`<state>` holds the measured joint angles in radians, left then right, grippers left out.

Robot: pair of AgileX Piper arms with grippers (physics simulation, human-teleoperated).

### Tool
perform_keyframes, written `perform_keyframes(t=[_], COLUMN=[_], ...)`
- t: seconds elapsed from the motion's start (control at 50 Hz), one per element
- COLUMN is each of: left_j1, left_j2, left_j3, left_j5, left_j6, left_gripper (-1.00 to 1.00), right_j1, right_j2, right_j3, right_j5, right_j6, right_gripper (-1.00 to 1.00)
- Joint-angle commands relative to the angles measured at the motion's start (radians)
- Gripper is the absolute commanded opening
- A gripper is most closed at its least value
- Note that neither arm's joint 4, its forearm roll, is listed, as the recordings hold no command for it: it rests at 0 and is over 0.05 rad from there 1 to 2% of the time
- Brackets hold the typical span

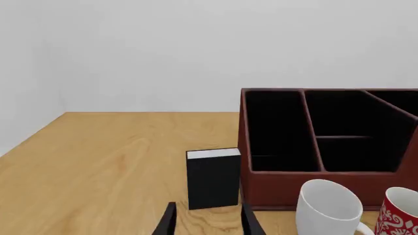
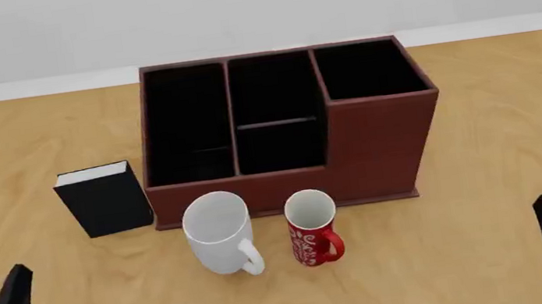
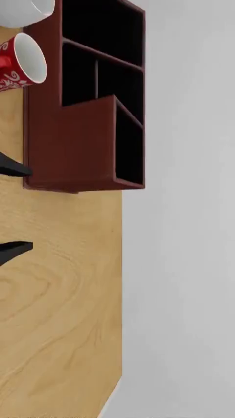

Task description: Pick up the white mug and place it to the right of the caddy.

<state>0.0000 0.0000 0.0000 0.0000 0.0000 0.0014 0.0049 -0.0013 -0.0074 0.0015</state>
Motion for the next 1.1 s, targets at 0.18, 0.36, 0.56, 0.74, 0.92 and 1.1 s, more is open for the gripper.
perform_keyframes(t=[0.18, 0.36, 0.56, 0.74, 0.92, 1.1], left_j1=[0.000, 0.000, 0.000, 0.000, 0.000, 0.000], left_j2=[0.000, 0.000, 0.000, 0.000, 0.000, 0.000], left_j3=[0.000, 0.000, 0.000, 0.000, 0.000, 0.000], left_j5=[0.000, 0.000, 0.000, 0.000, 0.000, 0.000], left_j6=[0.000, 0.000, 0.000, 0.000, 0.000, 0.000], left_gripper=[1.00, 1.00, 1.00, 1.00, 1.00, 1.00], right_j1=[-0.010, 0.004, 0.022, 0.049, 0.085, 0.114], right_j2=[0.045, 0.010, 0.002, -0.001, -0.002, -0.001], right_j3=[0.001, 0.001, 0.001, -0.033, -0.154, -0.262], right_j5=[-0.052, -0.020, -0.026, -0.027, 0.065, 0.151], right_j6=[0.006, 0.022, 0.030, 0.008, -0.018, -0.050], right_gripper=[1.00, 1.00, 1.00, 1.00, 1.00, 1.00])
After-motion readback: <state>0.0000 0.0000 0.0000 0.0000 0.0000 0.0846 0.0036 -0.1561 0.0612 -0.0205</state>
